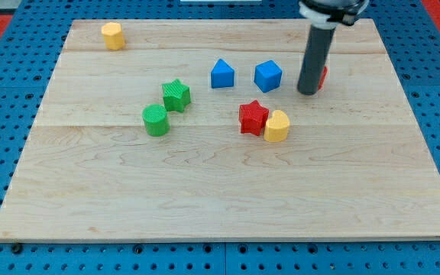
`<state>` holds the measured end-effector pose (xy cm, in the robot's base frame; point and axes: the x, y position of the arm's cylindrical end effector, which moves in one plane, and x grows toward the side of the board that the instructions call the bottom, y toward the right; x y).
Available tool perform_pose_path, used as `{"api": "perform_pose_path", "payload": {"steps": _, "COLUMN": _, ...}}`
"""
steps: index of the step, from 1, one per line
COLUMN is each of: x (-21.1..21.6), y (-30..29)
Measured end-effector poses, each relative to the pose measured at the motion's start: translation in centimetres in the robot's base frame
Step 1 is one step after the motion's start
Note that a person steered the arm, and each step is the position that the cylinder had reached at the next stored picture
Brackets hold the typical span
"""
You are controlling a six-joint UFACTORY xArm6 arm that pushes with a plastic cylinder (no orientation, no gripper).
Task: Push the red circle upwards
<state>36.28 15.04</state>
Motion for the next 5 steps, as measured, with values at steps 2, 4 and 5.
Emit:
{"api": "perform_pose_path", "payload": {"steps": 2, "x": -3.1, "y": 4.4}}
{"api": "perform_pose_path", "payload": {"steps": 4, "x": -5.8, "y": 1.1}}
{"api": "perform_pose_path", "payload": {"steps": 5, "x": -5.9, "y": 5.5}}
